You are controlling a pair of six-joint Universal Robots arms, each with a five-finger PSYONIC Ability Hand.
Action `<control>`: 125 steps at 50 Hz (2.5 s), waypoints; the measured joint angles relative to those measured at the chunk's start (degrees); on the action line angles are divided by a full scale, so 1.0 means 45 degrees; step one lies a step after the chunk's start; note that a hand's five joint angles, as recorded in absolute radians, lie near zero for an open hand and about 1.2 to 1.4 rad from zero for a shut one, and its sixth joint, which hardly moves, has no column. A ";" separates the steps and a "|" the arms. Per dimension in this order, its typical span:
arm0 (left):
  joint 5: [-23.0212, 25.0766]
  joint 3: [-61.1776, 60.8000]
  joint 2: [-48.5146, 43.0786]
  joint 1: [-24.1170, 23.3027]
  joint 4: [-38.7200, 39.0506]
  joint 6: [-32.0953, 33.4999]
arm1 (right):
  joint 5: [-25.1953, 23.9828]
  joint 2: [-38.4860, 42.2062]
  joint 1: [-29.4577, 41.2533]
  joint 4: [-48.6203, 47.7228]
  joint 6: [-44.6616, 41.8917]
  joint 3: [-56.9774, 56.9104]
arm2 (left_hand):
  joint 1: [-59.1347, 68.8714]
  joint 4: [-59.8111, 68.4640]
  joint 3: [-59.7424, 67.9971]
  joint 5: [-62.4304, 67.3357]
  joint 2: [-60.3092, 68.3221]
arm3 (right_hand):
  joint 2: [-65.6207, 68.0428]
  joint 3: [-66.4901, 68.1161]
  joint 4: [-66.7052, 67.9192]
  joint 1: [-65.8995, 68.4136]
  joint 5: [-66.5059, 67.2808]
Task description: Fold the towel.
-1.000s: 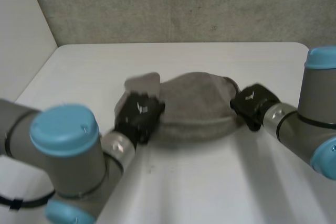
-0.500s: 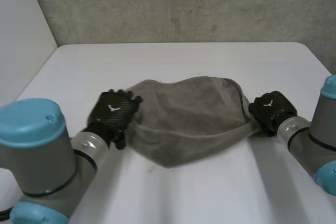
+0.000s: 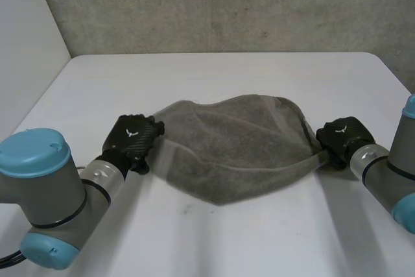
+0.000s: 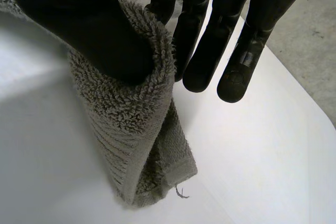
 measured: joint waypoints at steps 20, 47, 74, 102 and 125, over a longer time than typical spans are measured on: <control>0.0790 0.0751 -0.1146 -0.0108 0.0799 0.0124 | -0.0012 0.0290 0.0063 0.0002 -0.0064 0.0055 | 0.0153 0.0226 0.0193 0.0226 0.0214 | 0.0133 0.0000 0.0000 0.0001 0.0021; -0.0172 0.2302 0.4287 -0.0152 -0.0461 0.0148 | 0.0052 -0.3080 0.0000 0.3465 0.0285 -0.3104 | 0.8693 0.9390 0.9348 0.9073 0.9375 | 0.0133 0.0000 0.0001 0.0003 0.0026; -0.0229 0.4985 0.2384 -0.0054 -0.6140 0.0205 | -0.1282 -0.2479 0.0384 0.8601 -0.2117 -0.6223 | 0.8762 0.9404 0.9363 0.9137 0.9398 | 0.0133 0.0001 0.0046 0.0002 0.0028; -0.1067 1.1896 -0.0452 0.0031 -0.1076 -0.0904 | 0.0421 -0.1749 0.1061 -0.3204 -0.0855 -0.6430 | 0.8769 0.9405 0.9366 0.9235 0.9400 | 0.0169 0.0017 0.0047 0.0049 0.0034; -0.1041 0.1317 0.0352 0.1047 -0.0547 0.0835 | -0.1128 0.0175 0.0673 0.2447 -0.0192 -0.1211 | 0.8877 0.9409 0.9369 0.9237 0.9401 | -0.7487 -0.7759 -0.7746 -0.9245 -0.7275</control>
